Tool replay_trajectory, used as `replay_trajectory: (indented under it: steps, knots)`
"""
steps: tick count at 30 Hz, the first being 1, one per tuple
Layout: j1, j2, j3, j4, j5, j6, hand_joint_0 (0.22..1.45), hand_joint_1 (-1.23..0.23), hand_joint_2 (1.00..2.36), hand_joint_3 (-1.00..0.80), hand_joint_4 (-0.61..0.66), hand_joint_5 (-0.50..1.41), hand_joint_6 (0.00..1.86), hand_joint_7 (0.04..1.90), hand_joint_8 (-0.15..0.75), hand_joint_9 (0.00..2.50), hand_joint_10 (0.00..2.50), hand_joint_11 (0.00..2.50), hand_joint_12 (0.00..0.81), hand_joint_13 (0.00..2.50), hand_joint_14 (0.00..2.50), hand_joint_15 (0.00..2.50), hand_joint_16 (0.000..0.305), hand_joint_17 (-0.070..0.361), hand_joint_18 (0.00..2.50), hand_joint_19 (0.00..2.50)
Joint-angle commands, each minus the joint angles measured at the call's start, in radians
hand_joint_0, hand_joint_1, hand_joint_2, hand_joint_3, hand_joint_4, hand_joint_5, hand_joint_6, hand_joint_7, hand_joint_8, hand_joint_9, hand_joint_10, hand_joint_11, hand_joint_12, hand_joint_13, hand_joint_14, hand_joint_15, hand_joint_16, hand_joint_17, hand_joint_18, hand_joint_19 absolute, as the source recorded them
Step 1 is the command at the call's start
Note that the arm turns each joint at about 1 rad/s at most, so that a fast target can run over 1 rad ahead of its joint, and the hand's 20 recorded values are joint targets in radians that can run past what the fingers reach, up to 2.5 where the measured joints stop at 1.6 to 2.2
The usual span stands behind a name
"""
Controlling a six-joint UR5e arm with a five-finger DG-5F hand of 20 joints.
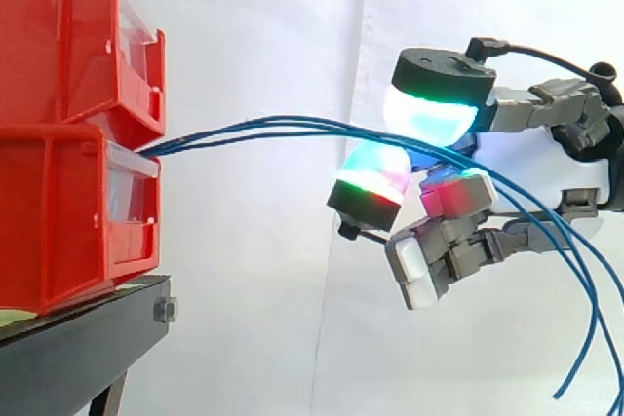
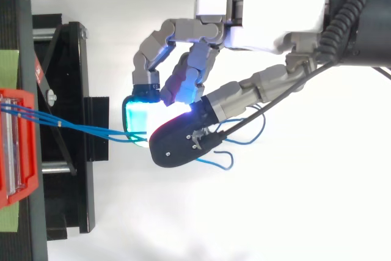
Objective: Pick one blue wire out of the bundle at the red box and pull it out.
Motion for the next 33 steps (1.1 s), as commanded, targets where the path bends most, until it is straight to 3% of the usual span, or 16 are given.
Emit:
replay_trajectory:
  steps: [1, 10, 16, 33]
  knots:
    - [-0.001, 0.001, 0.001, 0.000, -0.002, 0.001, 0.59, -0.75, 1.01, -0.24, 0.16, -0.09, 0.89, 0.89, 0.287, 1.30, 0.03, 0.90, 0.381, 0.92, 0.02, 0.58, 0.063, 0.141, 0.65, 0.60]
    - [-0.001, 0.001, 0.001, 0.000, -0.003, 0.002, 0.61, -0.83, 1.02, -0.12, 0.05, -0.11, 0.93, 0.85, 0.286, 1.25, 0.03, 0.92, 0.383, 0.93, 0.02, 0.59, 0.063, 0.143, 0.67, 0.59]
    - [-0.001, 0.001, 0.001, 0.001, -0.002, 0.002, 0.57, -0.73, 1.01, -0.26, 0.15, -0.11, 0.89, 0.80, 0.282, 1.24, 0.03, 0.87, 0.390, 0.92, 0.02, 0.59, 0.064, 0.144, 0.65, 0.62]
    - [0.000, 0.001, 0.001, 0.001, -0.003, 0.002, 0.53, -0.62, 1.01, -0.41, 0.13, -0.09, 0.86, 0.90, 0.272, 1.25, 0.03, 0.86, 0.374, 0.91, 0.03, 0.61, 0.060, 0.135, 0.60, 0.64]
